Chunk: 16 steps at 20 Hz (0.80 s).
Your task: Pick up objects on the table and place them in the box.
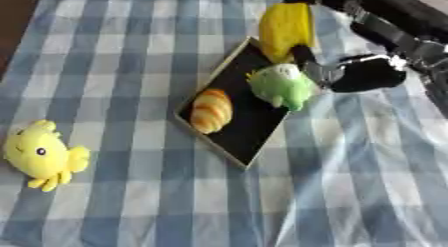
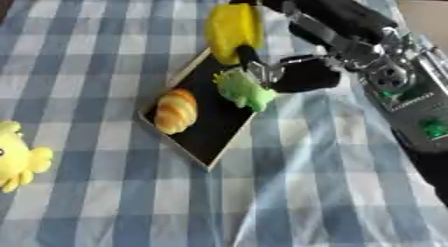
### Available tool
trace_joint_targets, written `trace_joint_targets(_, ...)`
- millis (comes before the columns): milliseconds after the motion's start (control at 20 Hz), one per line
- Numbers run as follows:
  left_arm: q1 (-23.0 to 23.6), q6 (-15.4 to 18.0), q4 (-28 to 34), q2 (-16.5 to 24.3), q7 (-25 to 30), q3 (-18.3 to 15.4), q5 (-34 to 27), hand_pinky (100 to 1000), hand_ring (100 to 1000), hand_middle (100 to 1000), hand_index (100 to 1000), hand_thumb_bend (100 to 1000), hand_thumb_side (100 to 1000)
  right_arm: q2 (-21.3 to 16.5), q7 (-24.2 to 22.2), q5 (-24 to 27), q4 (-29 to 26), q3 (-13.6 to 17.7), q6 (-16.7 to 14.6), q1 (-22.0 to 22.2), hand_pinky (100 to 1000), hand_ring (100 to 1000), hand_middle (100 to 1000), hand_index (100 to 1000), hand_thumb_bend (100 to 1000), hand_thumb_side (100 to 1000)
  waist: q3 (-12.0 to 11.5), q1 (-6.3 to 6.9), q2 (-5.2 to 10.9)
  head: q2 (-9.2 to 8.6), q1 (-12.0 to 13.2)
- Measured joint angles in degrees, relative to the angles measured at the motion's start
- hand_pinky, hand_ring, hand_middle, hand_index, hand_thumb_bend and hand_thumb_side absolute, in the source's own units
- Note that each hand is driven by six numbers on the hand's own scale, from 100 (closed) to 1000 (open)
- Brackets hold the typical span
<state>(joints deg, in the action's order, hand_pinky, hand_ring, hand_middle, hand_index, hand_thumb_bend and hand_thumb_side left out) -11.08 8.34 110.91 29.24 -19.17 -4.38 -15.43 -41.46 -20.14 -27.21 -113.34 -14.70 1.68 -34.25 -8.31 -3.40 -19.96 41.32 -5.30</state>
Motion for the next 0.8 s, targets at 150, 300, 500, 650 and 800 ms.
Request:
trace_joint_targets(150,0.0,-0.1,0.3,0.0,0.1,0.1,0.6,712,844,694,810,225,731,-0.1,-1.3,0.0,0.0,-0.9,0.8,-0.6,908,914,766,824,100,320,-0.1,0.0,0.0,0.0,-0.1)
trace_joint_targets(300,0.0,-0.2,0.4,0.0,0.2,0.4,0.7,712,844,694,810,226,733,0.4,-3.5,-1.9,-0.1,-3.2,1.7,-1.4,907,880,728,785,100,245,-0.3,0.0,0.0,-0.01,-0.4)
trace_joint_targets(500,-0.1,-0.3,0.4,0.0,0.4,0.5,0.6,711,844,694,810,225,737,1.6,-6.6,-7.0,0.5,-7.4,2.6,-1.9,907,877,735,791,100,273,-0.8,0.0,0.0,-0.01,-0.8)
trace_joint_targets(650,-0.1,-0.4,0.3,-0.1,0.5,0.7,0.5,711,845,694,810,225,740,3.3,-7.3,-10.6,3.3,-10.1,2.2,-2.1,907,878,743,799,100,301,-1.0,-0.02,0.0,-0.01,-1.0)
trace_joint_targets(800,-0.1,-0.5,0.3,-0.6,0.6,0.7,0.4,711,845,694,810,225,742,5.2,-6.8,-13.4,7.0,-12.0,1.6,-2.6,907,882,753,809,100,309,-1.1,-0.02,0.0,-0.01,-1.2)
